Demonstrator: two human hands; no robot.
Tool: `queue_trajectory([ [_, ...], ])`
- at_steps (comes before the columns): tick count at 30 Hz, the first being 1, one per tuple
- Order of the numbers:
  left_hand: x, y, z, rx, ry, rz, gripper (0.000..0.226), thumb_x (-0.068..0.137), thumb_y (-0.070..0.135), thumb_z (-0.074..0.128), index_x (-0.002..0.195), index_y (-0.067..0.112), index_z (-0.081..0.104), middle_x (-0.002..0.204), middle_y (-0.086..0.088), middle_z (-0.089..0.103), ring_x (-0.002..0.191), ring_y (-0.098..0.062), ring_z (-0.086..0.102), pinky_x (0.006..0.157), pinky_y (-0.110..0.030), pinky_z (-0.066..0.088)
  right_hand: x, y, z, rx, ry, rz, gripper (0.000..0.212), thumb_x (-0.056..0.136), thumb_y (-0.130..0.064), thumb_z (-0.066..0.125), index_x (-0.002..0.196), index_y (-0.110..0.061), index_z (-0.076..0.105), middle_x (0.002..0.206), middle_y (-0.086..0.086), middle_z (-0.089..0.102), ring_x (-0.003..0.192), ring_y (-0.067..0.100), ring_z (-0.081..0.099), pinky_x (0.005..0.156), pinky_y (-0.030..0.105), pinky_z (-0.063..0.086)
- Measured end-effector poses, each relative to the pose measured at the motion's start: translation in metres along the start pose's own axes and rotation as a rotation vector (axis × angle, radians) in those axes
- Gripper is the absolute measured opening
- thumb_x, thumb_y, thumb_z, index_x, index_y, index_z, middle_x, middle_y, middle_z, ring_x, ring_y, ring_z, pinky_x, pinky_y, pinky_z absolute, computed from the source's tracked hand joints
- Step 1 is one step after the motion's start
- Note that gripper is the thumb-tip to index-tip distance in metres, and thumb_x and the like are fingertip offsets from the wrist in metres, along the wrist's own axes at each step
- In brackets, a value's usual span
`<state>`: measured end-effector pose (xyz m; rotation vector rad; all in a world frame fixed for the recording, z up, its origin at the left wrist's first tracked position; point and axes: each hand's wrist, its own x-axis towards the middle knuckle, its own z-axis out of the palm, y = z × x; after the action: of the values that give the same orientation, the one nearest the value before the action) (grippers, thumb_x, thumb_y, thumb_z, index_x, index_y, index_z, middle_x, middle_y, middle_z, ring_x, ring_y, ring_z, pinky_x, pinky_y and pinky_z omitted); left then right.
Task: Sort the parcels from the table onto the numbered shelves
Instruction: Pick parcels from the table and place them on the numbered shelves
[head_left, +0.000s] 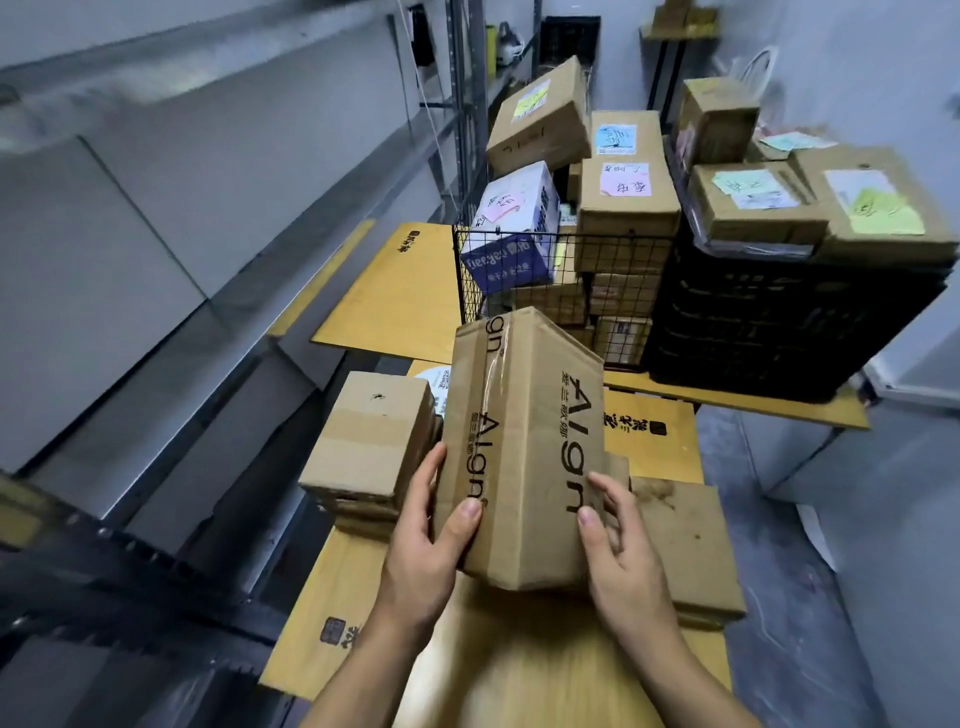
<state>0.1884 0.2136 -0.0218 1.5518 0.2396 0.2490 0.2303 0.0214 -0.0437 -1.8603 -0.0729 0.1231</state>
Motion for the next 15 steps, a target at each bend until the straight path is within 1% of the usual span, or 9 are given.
queue_trajectory([
  [2, -0.008, 0.002, 0.001, 0.007, 0.043, 0.026, 0.063, 0.075, 0.049, 0.069, 0.133, 0.054, 0.044, 0.13, 0.017, 0.059, 0.122, -0.012, 0.057, 0.101, -0.039, 0.049, -0.001, -0.006, -0.006, -0.078, -0.027, -0.039, 0.031, 0.092, -0.062, 0.044, 0.123, -0.062, 0.044, 0.129, -0.019, 0.048, 0.121, 0.006, 0.051, 0.104, 0.046, 0.048],
  [4, -0.018, 0.006, 0.004, 0.052, 0.085, 0.041, 0.062, 0.076, 0.05, 0.068, 0.132, 0.057, 0.043, 0.129, 0.019, 0.059, 0.12, -0.01, 0.058, 0.1, -0.042, 0.05, -0.003, -0.015, -0.009, -0.067, -0.091, -0.052, 0.036, 0.088, -0.071, 0.042, 0.123, -0.062, 0.046, 0.131, -0.019, 0.045, 0.123, 0.004, 0.048, 0.104, 0.045, 0.049],
  [6, -0.029, 0.007, 0.009, 0.138, 0.126, 0.052, 0.064, 0.077, 0.054, 0.066, 0.135, 0.059, 0.039, 0.13, 0.019, 0.058, 0.12, -0.006, 0.057, 0.1, -0.043, 0.05, -0.007, -0.026, -0.008, 0.006, -0.176, -0.06, 0.049, 0.082, -0.081, 0.044, 0.129, -0.064, 0.045, 0.135, -0.018, 0.047, 0.127, 0.005, 0.048, 0.103, 0.046, 0.05],
  [8, -0.04, 0.008, 0.015, 0.227, 0.174, 0.067, 0.067, 0.078, 0.06, 0.064, 0.138, 0.059, 0.034, 0.134, 0.016, 0.055, 0.122, -0.004, 0.055, 0.1, -0.042, 0.05, -0.012, -0.031, -0.007, 0.07, -0.234, -0.082, 0.066, 0.074, -0.087, 0.049, 0.134, -0.064, 0.038, 0.138, -0.018, 0.051, 0.13, 0.007, 0.05, 0.104, 0.049, 0.049],
  [9, -0.046, 0.009, 0.017, 0.266, 0.197, 0.077, 0.068, 0.078, 0.061, 0.062, 0.139, 0.06, 0.032, 0.136, 0.015, 0.054, 0.122, -0.003, 0.054, 0.099, -0.038, 0.051, -0.015, -0.033, -0.006, 0.093, -0.244, -0.094, 0.07, 0.071, -0.087, 0.053, 0.135, -0.063, 0.037, 0.137, -0.02, 0.053, 0.128, 0.007, 0.053, 0.104, 0.048, 0.049],
  [10, -0.051, 0.011, 0.02, 0.307, 0.216, 0.089, 0.068, 0.078, 0.062, 0.061, 0.139, 0.06, 0.03, 0.136, 0.015, 0.053, 0.121, 0.0, 0.054, 0.098, -0.031, 0.051, -0.017, -0.034, -0.005, 0.111, -0.243, -0.107, 0.073, 0.07, -0.085, 0.057, 0.136, -0.06, 0.036, 0.135, -0.02, 0.056, 0.126, 0.006, 0.055, 0.104, 0.047, 0.049],
  [12, -0.061, 0.015, 0.024, 0.381, 0.243, 0.116, 0.068, 0.08, 0.06, 0.059, 0.14, 0.059, 0.028, 0.136, 0.018, 0.05, 0.119, 0.008, 0.051, 0.092, -0.014, 0.047, -0.022, -0.034, -0.004, 0.142, -0.228, -0.129, 0.072, 0.072, -0.073, 0.065, 0.136, -0.054, 0.036, 0.132, -0.019, 0.06, 0.121, 0.004, 0.059, 0.103, 0.044, 0.051],
  [13, -0.065, 0.017, 0.026, 0.391, 0.247, 0.129, 0.067, 0.081, 0.058, 0.059, 0.141, 0.058, 0.028, 0.136, 0.019, 0.05, 0.119, 0.007, 0.051, 0.092, -0.013, 0.047, -0.024, -0.034, -0.004, 0.163, -0.217, -0.134, 0.07, 0.074, -0.066, 0.066, 0.136, -0.051, 0.037, 0.131, -0.017, 0.061, 0.12, 0.005, 0.061, 0.103, 0.044, 0.051],
  [15, -0.072, 0.018, 0.026, 0.336, 0.239, 0.147, 0.062, 0.085, 0.054, 0.057, 0.141, 0.055, 0.032, 0.137, 0.016, 0.051, 0.124, -0.003, 0.053, 0.098, -0.028, 0.049, -0.026, -0.031, -0.005, 0.224, -0.204, -0.117, 0.068, 0.077, -0.061, 0.066, 0.138, -0.047, 0.04, 0.133, -0.011, 0.062, 0.121, 0.008, 0.061, 0.103, 0.046, 0.051],
])
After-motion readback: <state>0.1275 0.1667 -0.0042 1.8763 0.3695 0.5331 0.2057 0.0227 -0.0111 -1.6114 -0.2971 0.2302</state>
